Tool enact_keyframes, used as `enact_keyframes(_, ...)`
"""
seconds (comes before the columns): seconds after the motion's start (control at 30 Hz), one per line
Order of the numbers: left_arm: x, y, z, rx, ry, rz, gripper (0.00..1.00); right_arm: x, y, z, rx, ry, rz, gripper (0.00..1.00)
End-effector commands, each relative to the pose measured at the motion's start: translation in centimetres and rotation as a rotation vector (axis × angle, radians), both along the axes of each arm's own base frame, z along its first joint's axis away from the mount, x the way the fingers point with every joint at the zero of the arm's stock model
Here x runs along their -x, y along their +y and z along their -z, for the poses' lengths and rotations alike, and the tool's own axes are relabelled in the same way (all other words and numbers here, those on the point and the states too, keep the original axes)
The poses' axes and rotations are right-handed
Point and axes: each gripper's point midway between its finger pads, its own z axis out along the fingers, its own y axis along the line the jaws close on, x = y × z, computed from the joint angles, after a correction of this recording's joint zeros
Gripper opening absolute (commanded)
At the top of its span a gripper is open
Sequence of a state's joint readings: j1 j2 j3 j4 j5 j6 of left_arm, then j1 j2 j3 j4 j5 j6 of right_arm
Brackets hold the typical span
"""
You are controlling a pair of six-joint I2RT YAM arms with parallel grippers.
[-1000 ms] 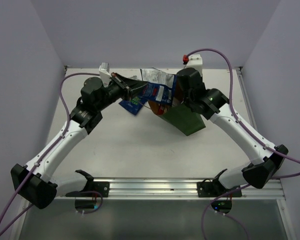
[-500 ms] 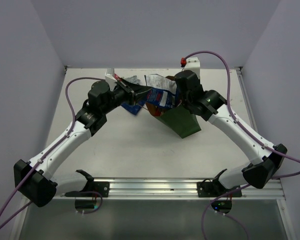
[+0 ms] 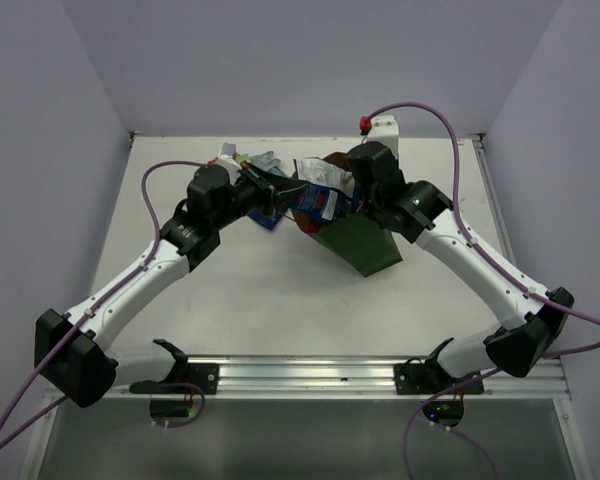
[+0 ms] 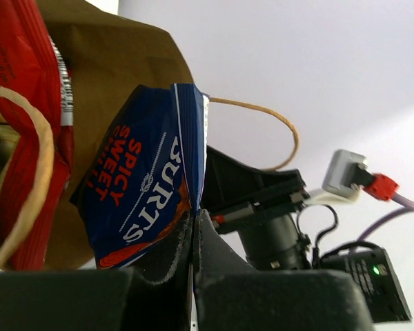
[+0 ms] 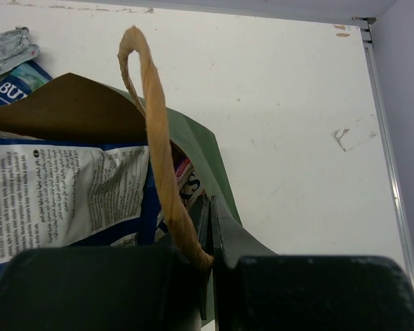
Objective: Place the snacks into the paper bag
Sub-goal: Place the snack in the paper bag.
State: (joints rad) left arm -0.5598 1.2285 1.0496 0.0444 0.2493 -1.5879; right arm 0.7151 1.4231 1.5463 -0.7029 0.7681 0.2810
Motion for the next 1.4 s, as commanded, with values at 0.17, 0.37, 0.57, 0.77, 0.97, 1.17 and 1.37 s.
enact_keyframes(0.17, -2.8, -1.4, -2.4, 0.079, -0.035, -0.041, 0.0, 0.1, -0.4, -3.3, -0.087, -0.115, 0.071, 0.0)
enact_keyframes(0.37, -3.7, -2.8, -3.2, 0.111, -0.028, -0.044, 0.0, 0.4, -0.5, -2.9, -0.086, -0.106, 0.085, 0.0)
enact_keyframes(0.57, -3.9, -4.4, -4.2, 0.132, -0.047, -0.041, 0.0, 0.4, -0.2, -2.7, -0.092, -0.099, 0.081, 0.0)
enact_keyframes(0.77, -3.7, -6.6, -3.2, 0.122, -0.027, -0.006, 0.0, 0.3, 0.2, -2.7, -0.097, -0.089, 0.069, 0.0)
enact_keyframes(0.97, -3.4, -7.8, -0.7, 0.06, 0.002, 0.013, 0.0, 0.6, 0.7, -2.5, -0.099, -0.077, 0.044, 0.0)
enact_keyframes(1.17, -3.1, -8.1, 1.0, -0.006, 0.012, 0.025, 0.0, 0.6, 0.9, -2.6, -0.096, -0.076, 0.038, 0.0)
enact_keyframes(1.37, -2.2, -8.3, 3.2, -0.062, 0.036, 0.056, 0.07, 0.5, 1.0, -2.6, -0.094, -0.078, 0.036, 0.0)
